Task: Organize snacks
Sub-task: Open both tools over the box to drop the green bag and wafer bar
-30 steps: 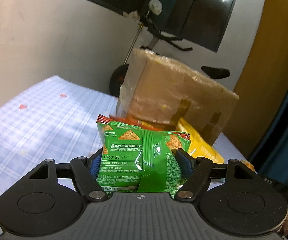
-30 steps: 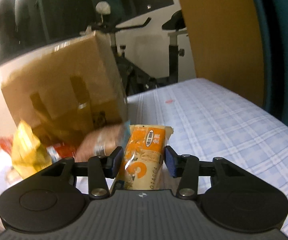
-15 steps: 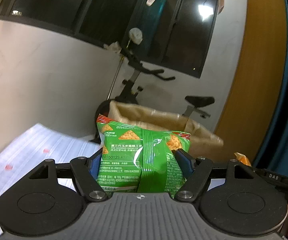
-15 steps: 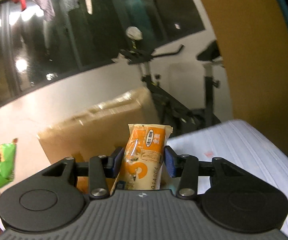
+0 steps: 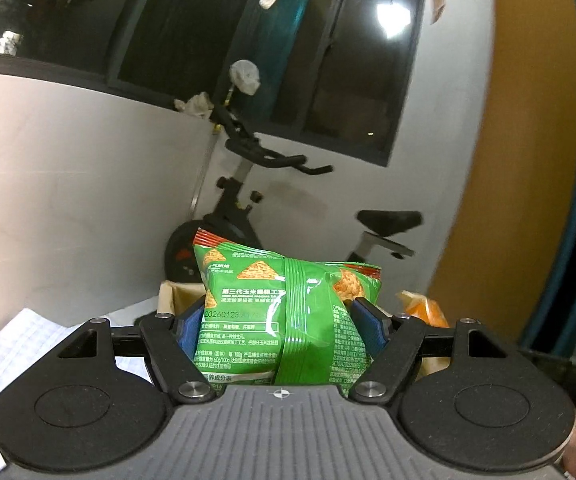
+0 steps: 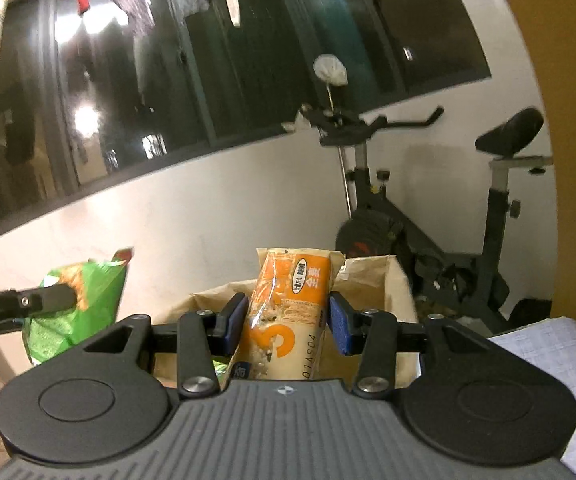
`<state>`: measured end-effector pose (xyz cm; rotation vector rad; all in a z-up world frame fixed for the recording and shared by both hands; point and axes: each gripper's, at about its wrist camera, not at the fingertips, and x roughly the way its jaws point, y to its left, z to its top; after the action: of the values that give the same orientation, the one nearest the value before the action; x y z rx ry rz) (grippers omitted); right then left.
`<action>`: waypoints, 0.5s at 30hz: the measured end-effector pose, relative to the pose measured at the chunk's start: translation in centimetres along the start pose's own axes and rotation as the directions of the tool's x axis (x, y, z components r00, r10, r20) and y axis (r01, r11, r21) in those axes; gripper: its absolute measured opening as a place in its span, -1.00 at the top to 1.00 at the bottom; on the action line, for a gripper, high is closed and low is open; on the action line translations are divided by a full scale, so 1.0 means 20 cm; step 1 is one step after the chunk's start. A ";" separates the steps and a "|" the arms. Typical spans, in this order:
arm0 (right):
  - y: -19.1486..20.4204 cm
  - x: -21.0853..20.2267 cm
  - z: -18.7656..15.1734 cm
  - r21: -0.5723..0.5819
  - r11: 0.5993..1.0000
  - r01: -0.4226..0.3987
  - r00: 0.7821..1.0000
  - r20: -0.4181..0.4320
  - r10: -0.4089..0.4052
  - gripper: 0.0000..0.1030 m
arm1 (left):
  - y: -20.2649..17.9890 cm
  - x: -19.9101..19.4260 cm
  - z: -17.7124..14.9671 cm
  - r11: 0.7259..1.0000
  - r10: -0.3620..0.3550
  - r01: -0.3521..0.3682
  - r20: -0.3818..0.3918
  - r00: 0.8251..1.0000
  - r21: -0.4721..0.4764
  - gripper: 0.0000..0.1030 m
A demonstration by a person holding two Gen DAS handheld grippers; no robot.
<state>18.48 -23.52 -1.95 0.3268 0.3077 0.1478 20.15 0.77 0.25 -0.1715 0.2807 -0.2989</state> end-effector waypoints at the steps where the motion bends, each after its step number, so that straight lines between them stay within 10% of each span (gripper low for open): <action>1: 0.01 0.05 0.00 -0.005 1.000 0.013 1.000 -0.011 -0.013 0.11 | -0.01 0.07 0.01 1.000 0.003 -0.003 -0.016 1.000 0.015 -0.48; 15: 0.01 0.32 -0.09 0.008 0.996 0.092 0.987 -0.133 -0.090 -0.13 | 0.09 0.43 -0.05 0.993 0.077 -0.056 -0.208 0.975 0.105 -0.71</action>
<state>23.99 -21.55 -5.16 0.3170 0.4547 0.0780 28.18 -0.35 -3.16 -0.0322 0.4811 -0.2643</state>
